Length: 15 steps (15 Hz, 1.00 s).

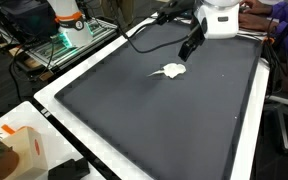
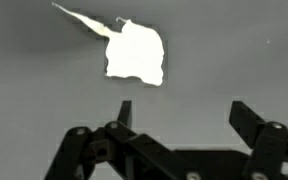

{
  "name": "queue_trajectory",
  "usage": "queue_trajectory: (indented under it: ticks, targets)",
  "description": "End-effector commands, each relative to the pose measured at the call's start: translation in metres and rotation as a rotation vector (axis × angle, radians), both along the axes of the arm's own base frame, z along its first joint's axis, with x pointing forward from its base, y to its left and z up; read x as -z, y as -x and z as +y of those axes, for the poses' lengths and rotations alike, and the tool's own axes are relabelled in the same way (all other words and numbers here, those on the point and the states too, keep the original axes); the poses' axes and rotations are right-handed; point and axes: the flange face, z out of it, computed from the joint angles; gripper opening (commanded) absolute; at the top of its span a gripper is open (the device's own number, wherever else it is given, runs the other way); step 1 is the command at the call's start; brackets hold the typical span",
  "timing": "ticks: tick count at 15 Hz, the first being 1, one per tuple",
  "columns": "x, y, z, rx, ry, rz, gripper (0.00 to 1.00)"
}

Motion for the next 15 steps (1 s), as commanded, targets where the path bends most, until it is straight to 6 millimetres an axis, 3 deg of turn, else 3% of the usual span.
queue_trajectory:
  ticks: [1, 2, 3, 6, 15]
  targets:
    - [-0.021, 0.037, -0.003, 0.006, 0.077, -0.114, 1.00]
    - [-0.025, 0.052, -0.001, -0.018, 0.062, -0.095, 1.00]
    - [-0.017, 0.018, 0.000, 0.006, 0.043, -0.088, 1.00]
    - [-0.027, 0.040, 0.001, -0.007, 0.048, -0.084, 1.00]
    - [-0.030, 0.055, -0.003, 0.008, 0.041, -0.166, 1.00]
